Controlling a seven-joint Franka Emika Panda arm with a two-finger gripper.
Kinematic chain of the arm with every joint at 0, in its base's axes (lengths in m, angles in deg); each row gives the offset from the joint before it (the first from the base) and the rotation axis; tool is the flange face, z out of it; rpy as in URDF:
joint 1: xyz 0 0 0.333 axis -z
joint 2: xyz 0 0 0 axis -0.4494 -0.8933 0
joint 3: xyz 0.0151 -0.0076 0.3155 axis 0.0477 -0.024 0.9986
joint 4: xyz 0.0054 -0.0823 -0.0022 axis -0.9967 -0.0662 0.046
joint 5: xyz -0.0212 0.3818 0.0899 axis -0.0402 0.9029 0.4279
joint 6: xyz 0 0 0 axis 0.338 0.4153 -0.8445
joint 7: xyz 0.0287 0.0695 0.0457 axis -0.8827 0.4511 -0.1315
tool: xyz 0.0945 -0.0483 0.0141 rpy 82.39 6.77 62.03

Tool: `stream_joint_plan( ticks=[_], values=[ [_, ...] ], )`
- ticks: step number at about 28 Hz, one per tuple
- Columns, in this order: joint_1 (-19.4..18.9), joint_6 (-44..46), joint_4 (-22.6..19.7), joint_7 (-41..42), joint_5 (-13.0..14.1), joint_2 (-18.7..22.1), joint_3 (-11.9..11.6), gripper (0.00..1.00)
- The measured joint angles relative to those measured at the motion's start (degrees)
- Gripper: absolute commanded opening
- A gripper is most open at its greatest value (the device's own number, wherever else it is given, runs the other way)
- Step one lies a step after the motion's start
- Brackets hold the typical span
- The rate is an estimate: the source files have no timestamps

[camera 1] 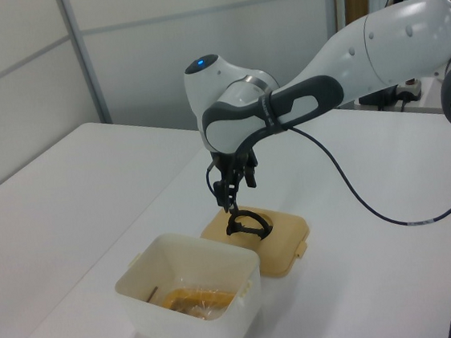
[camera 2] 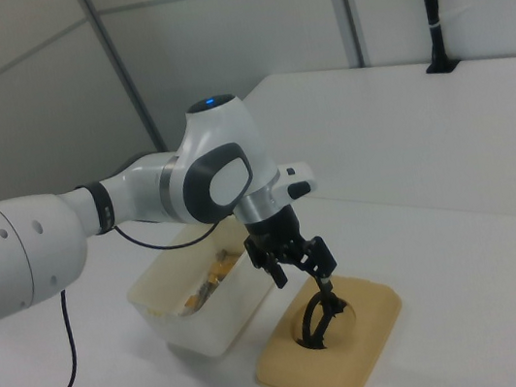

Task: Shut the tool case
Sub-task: 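Move the gripper down over the beige lid's black handle, then close the gripper on the black handle of the beige lid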

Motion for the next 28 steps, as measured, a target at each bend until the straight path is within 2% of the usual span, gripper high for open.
stream_joint_plan(
  ticks=[12, 15, 16, 18, 21, 22, 25, 28],
  values=[
    [0.0, -2.5, -3.8, -2.0, -2.2, -0.3, 0.2, 1.0],
    [0.0, -3.6, -4.1, -2.7, -2.5, -0.8, 0.4, 0.91],
    [0.0, -3.9, -4.2, -2.9, -2.6, -0.9, 0.6, 0.86],
    [0.0, -4.2, -4.3, -3.2, -3.1, -1.1, 0.9, 0.64],
    [0.0, -4.3, -4.3, -3.7, -3.6, -1.3, 1.4, 0.4],
    [0.0, -4.3, -4.3, -3.9, -3.7, -1.4, 1.5, 0.25],
    [0.0, -4.3, -4.3, -4.5, -3.7, -1.8, 2.0, 0.02],
    [0.0, -4.3, -4.3, -5.3, -3.8, -2.1, 2.2, 0.0]
  ],
)
